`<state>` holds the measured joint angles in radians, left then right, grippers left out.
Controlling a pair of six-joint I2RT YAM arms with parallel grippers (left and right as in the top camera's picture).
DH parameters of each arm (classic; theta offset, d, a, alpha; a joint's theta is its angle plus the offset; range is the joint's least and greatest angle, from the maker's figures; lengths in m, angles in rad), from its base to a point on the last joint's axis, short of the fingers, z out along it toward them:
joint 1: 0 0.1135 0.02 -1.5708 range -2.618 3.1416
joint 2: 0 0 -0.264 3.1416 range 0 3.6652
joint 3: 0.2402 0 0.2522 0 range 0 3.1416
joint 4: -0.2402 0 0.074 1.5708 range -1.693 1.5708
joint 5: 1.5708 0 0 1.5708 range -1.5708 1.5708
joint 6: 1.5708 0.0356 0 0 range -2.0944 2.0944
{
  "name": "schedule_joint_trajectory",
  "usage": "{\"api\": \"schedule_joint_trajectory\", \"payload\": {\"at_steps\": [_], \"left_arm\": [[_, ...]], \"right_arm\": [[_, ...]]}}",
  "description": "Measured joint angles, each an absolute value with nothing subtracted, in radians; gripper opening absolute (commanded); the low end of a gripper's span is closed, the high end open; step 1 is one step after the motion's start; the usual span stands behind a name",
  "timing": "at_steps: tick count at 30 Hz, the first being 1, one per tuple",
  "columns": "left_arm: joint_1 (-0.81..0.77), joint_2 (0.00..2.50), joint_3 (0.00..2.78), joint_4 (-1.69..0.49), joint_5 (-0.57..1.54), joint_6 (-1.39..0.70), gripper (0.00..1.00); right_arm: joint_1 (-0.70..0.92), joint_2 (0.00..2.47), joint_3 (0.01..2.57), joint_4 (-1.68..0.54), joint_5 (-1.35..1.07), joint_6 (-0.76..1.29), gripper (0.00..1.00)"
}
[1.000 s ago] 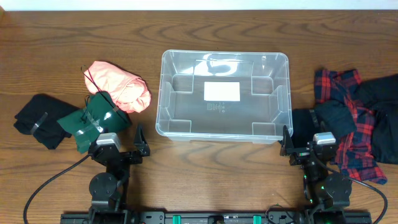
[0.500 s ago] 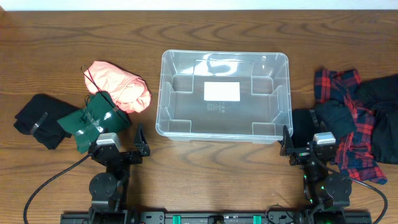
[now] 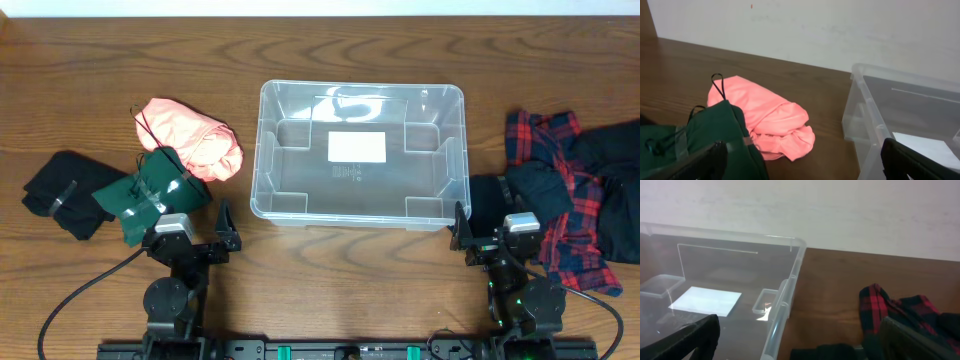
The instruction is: Pack container
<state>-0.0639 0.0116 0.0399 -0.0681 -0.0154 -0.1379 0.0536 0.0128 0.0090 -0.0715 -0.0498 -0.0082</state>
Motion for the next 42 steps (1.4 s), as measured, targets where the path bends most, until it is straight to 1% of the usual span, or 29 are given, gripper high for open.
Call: {"api": "schedule_joint_trajectory", "payload": {"at_steps": [5, 10, 13, 17, 22, 25, 27, 32, 35, 38, 42], "left_arm": [[-0.064, 0.07, 0.135, -0.251, -0.015, -0.138, 0.98], [-0.064, 0.255, 0.385, -0.409, -0.022, -0.147, 0.98], [-0.064, 0.402, 0.568, -0.53, -0.029, -0.163, 0.98], [-0.064, 0.601, 0.768, -0.72, -0.03, -0.176, 0.98], [-0.064, 0.817, 0.988, -0.923, -0.03, -0.183, 0.98], [-0.064, 0.884, 1.073, -0.964, -0.03, -0.182, 0.98], [-0.064, 0.902, 1.101, -0.962, -0.03, -0.18, 0.98], [-0.064, 0.905, 1.11, -0.962, -0.03, -0.179, 0.98], [-0.064, 0.907, 1.11, -0.962, -0.03, -0.179, 0.98], [-0.064, 0.907, 1.11, -0.962, -0.03, -0.179, 0.98], [-0.064, 0.907, 1.11, -0.962, -0.03, -0.179, 0.98]], "right_arm": [[0.054, 0.021, 0.092, -0.184, -0.034, -0.007, 0.99], [0.054, 0.12, 0.309, -0.34, 0.047, 0.018, 0.99], [0.053, 0.246, 0.443, -0.429, 0.084, 0.041, 0.99], [0.035, 0.485, 0.611, -0.577, 0.102, 0.057, 0.99], [-0.02, 0.78, 0.797, -0.695, 0.028, 0.059, 0.99], [-0.056, 0.875, 0.874, -0.737, 0.015, 0.079, 0.99], [-0.115, 0.914, 0.9, -0.739, 0.011, 0.117, 0.99], [-0.357, 1.031, 0.909, -0.746, -0.074, 0.158, 0.99], [-0.459, 1.127, 0.906, -0.747, -0.158, 0.157, 0.99], [-0.506, 1.207, 0.89, -0.74, -0.214, 0.157, 0.99], [-0.52, 1.291, 0.849, -0.701, -0.251, 0.159, 0.99]]}}
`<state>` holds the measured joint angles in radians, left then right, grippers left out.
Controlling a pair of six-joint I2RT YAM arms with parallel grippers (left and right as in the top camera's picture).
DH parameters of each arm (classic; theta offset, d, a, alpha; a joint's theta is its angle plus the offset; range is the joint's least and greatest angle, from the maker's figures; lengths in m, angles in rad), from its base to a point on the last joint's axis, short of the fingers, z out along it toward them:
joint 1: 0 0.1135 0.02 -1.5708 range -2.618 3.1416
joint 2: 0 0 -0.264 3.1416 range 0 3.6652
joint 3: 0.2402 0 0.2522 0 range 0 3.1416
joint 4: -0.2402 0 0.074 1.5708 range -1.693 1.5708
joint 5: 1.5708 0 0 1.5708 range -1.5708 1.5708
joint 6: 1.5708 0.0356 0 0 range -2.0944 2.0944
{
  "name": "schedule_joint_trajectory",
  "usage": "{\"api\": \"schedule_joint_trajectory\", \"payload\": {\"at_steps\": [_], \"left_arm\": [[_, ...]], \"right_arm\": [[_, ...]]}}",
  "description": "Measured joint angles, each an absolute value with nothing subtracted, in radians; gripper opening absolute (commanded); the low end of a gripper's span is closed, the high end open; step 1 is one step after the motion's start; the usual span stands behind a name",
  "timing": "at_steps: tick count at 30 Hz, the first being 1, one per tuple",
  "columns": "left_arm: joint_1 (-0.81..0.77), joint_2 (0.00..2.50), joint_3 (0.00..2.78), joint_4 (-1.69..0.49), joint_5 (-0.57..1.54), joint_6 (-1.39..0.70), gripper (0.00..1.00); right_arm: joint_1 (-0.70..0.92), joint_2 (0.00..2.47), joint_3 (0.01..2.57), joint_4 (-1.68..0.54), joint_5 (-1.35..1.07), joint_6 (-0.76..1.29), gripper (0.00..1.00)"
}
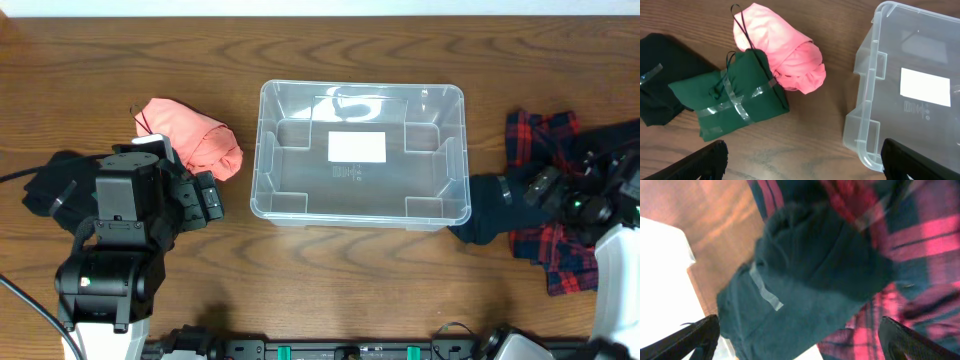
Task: Pack container
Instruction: 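Reach the right gripper to the black garment and grasp it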
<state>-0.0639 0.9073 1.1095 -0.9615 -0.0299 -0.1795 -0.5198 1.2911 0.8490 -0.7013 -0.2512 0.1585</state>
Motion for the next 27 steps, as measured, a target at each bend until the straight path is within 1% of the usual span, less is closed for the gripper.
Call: {"api": "schedule_joint_trajectory", "payload": {"at_steps": [5, 8, 9, 10, 12, 15, 18, 20, 23, 24, 26, 27], "left_arm": [[-0.064, 0.907, 1.11, -0.962, -0.03, -0.179, 0.98], [-0.064, 0.907, 1.11, -0.962, -0.03, -0.179, 0.98], [-0.064, 0.907, 1.11, -0.961, -0.03, -0.179, 0.98], [-0.064, 0.907, 1.11, -0.96, -0.03, -0.179, 0.98], [-0.064, 0.907, 1.11, -0.958, -0.03, -0.179, 0.98], [-0.064, 0.907, 1.11, -0.953, -0.03, -0.179, 0.98], [-0.064, 0.907, 1.11, -0.953, -0.03, -0.179, 0.98], [-0.064, 0.907, 1.11, -0.953, -0.03, -0.179, 0.98], [-0.064, 0.907, 1.11, -0.953, -0.03, -0.179, 0.98], [-0.064, 0.907, 1.11, -0.953, -0.03, -0.179, 0.98], [-0.064, 0.907, 1.11, -0.953, -0.03, -0.179, 0.98], [-0.064, 0.907, 1.11, -0.953, -0.03, -0.179, 0.98]], "right_arm": [[-0.52, 1.367, 0.773, -0.619, -0.273, 0.198, 0.99], [-0.52, 1.386, 0.709, -0.511, -0.278, 0.228, 0.98], [-0.52, 1.388, 0.693, -0.482, -0.281, 0.235, 0.96], [-0.52, 1.388, 0.677, -0.451, -0.282, 0.243, 0.92], [-0.52, 1.388, 0.654, -0.402, -0.282, 0.258, 0.8], [-0.522, 1.388, 0.628, -0.355, -0.279, 0.276, 0.6], [-0.525, 1.388, 0.617, -0.338, -0.275, 0.287, 0.57], [-0.527, 1.388, 0.616, -0.33, -0.276, 0.288, 0.51], [-0.527, 1.388, 0.614, -0.312, -0.276, 0.289, 0.31], [-0.527, 1.388, 0.614, -0.308, -0.276, 0.29, 0.2], [-0.528, 1.388, 0.614, -0.302, -0.277, 0.296, 0.06], [-0.528, 1.388, 0.614, -0.299, -0.279, 0.292, 0.04]]}}
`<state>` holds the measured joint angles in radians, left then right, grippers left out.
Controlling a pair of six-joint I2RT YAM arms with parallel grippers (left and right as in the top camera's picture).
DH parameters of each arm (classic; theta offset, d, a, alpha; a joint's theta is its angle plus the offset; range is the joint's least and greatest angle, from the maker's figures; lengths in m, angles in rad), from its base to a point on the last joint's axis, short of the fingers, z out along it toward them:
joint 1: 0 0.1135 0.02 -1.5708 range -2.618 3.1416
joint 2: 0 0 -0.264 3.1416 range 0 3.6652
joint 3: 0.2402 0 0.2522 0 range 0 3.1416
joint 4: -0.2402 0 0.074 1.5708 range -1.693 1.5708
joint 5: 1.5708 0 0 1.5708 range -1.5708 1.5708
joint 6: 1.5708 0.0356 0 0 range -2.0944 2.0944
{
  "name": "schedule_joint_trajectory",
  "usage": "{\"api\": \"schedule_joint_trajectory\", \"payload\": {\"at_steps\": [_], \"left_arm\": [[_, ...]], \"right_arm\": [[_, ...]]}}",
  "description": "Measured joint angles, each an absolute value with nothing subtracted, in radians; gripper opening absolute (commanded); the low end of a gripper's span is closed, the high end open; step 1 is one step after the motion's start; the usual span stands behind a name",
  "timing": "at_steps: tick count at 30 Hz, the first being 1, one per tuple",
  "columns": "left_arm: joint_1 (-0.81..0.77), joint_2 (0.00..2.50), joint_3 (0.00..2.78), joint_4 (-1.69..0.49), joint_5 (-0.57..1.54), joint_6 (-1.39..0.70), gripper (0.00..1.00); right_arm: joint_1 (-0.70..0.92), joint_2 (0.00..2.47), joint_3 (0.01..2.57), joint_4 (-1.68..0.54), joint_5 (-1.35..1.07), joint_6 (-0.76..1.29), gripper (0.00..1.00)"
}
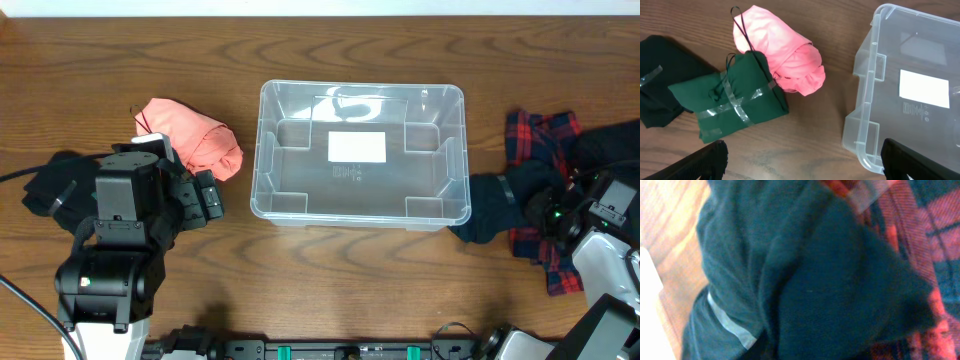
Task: Pack container
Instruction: 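Reach the right gripper to the black garment and grasp it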
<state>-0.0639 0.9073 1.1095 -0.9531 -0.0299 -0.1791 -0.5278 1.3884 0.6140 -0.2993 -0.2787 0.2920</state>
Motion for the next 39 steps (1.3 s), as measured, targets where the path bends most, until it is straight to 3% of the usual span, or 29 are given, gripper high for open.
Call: {"api": "schedule_joint_trajectory", "payload": {"at_steps": [9, 23, 32, 39], "left_arm": [[-0.064, 0.907, 1.11, -0.953, -0.03, -0.179, 0.98], [-0.064, 0.907, 1.11, -0.953, -0.03, -0.179, 0.98], [-0.064, 0.907, 1.11, -0.953, -0.03, -0.179, 0.98], [-0.064, 0.907, 1.11, -0.954, -0.03, -0.179, 0.98]], "right_arm": [[-0.528, 1.372, 0.614, -0.292, -0.282, 0.302, 0.01], [-0.528, 1.117, 0.614, -0.298, -0.273, 0.292, 0.02], [-0.528, 1.116, 0.613, -0.353, -0.273, 0.278, 0.33], [-0.528, 1.116, 0.613, -0.354, -0.273, 0.27, 0.34]]}}
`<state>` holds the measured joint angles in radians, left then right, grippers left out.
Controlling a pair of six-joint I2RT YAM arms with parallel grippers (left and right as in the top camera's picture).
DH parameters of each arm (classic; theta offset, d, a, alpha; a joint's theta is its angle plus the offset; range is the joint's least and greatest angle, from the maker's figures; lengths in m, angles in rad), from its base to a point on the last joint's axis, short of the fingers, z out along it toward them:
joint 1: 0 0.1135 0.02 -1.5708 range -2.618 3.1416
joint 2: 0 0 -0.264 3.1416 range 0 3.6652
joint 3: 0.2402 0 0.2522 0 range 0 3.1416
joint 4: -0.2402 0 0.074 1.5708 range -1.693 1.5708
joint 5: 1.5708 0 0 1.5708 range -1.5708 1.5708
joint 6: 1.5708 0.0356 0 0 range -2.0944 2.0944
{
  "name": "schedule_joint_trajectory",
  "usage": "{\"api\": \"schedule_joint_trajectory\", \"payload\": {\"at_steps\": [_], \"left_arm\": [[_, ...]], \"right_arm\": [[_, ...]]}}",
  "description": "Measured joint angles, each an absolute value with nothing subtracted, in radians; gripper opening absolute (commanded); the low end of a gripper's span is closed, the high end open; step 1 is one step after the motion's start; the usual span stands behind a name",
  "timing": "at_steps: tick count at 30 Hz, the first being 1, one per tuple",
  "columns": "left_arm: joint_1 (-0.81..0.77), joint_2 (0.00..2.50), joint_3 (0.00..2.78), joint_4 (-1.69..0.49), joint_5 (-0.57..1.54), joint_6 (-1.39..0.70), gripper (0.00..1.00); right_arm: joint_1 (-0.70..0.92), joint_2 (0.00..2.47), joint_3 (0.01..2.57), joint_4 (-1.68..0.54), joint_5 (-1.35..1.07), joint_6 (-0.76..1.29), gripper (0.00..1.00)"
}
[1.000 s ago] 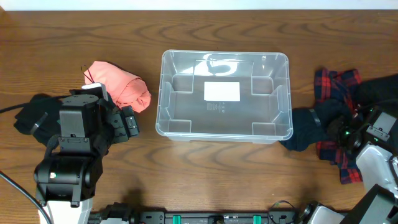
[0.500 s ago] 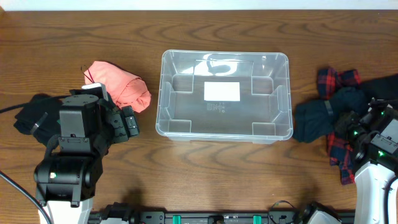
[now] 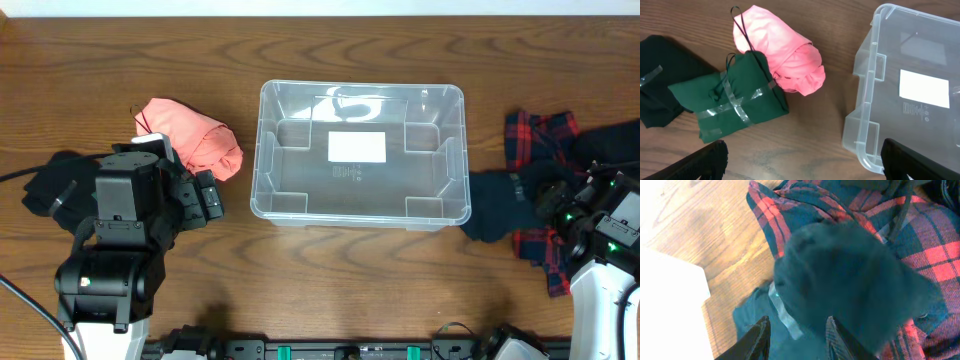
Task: Pack container
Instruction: 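Reach the right gripper to the black garment and grasp it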
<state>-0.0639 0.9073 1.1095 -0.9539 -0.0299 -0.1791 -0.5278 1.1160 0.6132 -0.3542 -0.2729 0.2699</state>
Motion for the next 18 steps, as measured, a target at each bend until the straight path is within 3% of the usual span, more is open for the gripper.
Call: {"api": "schedule_joint_trajectory", "payload": {"at_steps": [12, 18], "left_arm": [[-0.064, 0.907, 1.11, -0.954, -0.03, -0.179, 0.98], [-0.064, 0.907, 1.11, -0.953, -0.03, -0.179, 0.98]], "right_arm": [[-0.528, 1.162, 0.612, -0.475, -0.245, 0.272, 0.38], [-0.528, 1.267, 0.581, -0.416, -0.241, 0.278, 0.39]]}}
